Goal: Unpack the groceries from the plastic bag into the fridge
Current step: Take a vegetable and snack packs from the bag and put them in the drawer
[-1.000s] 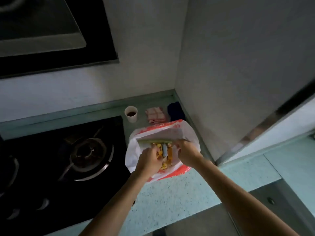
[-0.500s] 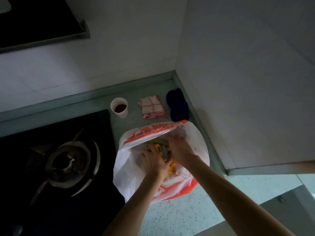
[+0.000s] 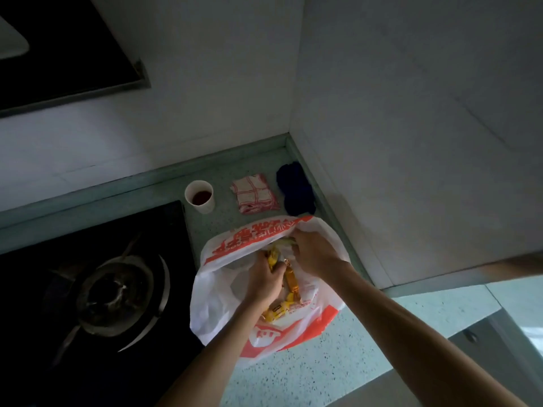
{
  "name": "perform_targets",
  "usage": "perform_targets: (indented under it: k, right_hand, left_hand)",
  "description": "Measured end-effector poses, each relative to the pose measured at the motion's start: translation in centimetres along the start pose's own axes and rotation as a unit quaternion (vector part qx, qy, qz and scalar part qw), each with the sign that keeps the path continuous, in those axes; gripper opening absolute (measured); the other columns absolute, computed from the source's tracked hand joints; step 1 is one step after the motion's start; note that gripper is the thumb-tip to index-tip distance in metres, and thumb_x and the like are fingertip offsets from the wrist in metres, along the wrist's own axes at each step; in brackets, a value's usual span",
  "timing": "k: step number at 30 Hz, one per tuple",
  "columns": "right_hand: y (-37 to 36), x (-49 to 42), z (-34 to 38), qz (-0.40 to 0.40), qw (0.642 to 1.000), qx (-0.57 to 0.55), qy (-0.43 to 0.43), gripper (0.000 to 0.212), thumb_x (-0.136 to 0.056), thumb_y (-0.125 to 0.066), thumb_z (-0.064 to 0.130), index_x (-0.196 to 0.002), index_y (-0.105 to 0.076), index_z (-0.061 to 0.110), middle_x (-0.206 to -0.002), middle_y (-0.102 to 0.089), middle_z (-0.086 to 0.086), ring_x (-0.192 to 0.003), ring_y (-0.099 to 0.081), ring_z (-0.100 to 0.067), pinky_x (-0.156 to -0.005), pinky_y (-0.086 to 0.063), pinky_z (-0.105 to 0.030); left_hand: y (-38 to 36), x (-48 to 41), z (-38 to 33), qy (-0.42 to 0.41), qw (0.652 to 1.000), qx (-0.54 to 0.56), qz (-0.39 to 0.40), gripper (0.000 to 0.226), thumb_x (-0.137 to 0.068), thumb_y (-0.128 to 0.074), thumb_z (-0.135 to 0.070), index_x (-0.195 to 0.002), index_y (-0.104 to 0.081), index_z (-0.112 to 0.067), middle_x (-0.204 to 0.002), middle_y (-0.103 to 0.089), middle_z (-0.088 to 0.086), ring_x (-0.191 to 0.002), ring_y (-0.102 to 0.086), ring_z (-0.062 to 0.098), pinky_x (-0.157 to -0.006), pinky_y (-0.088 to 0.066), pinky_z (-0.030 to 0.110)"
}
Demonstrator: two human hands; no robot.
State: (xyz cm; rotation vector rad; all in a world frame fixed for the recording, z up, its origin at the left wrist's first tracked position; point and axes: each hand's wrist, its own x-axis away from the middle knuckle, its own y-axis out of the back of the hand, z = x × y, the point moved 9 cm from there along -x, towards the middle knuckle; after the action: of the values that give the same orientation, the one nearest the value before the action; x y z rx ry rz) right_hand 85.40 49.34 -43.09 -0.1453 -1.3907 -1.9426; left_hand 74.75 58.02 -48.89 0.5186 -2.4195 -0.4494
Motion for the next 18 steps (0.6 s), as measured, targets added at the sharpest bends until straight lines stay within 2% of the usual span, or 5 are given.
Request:
perform_targets:
  k: [3,7,10,13,18]
  right_hand:
    - [2.1,2.4,1.9,-0.038,0.998,0.0,0.057,0.03,-0.098,-0.051,0.027,-0.128,-0.054,0.031,-0.121,-0.064,0.005,-0.096,-0.065,-0.016,-0.086,-0.054,-0.027]
    - [4.3,5.8,3.0,-0.053,0.992,0.051,0.103,0.032,-0.101,-0.045,0.029,-0.131,-0.055,0.029,-0.123,-0.063,0.009,-0.085,-0.056,-0.006,-0.073,-0.045,-0.015]
    - [5.8,8.5,3.1,-0.041,0.994,0.039,0.098,0.032,-0.101,-0.043,0.035,-0.125,-0.061,0.025,-0.109,-0.066,0.008,-0.087,-0.062,-0.01,-0.077,-0.052,-0.021]
    - [7.0,11.1,2.1,-0.047,0.996,0.003,0.082,0.027,-0.1,-0.048,0.033,-0.118,-0.066,0.023,-0.094,-0.067,0.008,-0.082,-0.068,-0.015,-0.076,-0.058,-0.028]
    - [8.4,16.3,-0.3,-0.083,0.993,-0.032,0.081,0.029,-0.097,-0.05,0.031,-0.09,-0.072,0.014,-0.073,-0.075,0.004,-0.064,-0.072,-0.009,-0.072,-0.061,-0.034]
  left_hand:
    - [1.3,1.1,-1.0,0.012,0.999,0.033,0.003,0.031,-0.098,-0.054,-0.033,-0.121,-0.046,-0.014,-0.083,-0.057,-0.003,-0.062,-0.059,0.01,-0.042,-0.044,0.013]
    - [2.5,3.1,-2.1,0.011,0.998,0.053,0.025,0.034,-0.099,-0.049,-0.04,-0.122,-0.048,-0.015,-0.097,-0.068,0.007,-0.055,-0.054,0.01,-0.041,-0.043,0.018]
    - [3.3,5.3,-2.8,0.001,0.998,0.057,0.036,0.039,-0.097,-0.049,-0.043,-0.124,-0.051,-0.015,-0.105,-0.069,0.009,-0.064,-0.062,0.022,-0.039,-0.04,0.016]
    - [4.1,8.5,-4.1,-0.018,0.997,0.07,0.033,0.032,-0.098,-0.05,-0.036,-0.121,-0.052,-0.013,-0.102,-0.07,0.011,-0.055,-0.053,0.012,-0.037,-0.038,0.017]
    - [5.1,14.4,-5.0,-0.039,0.995,0.087,-0.03,0.028,-0.097,-0.051,-0.034,-0.116,-0.055,-0.014,-0.095,-0.073,0.01,-0.052,-0.051,0.013,-0.047,-0.04,0.022]
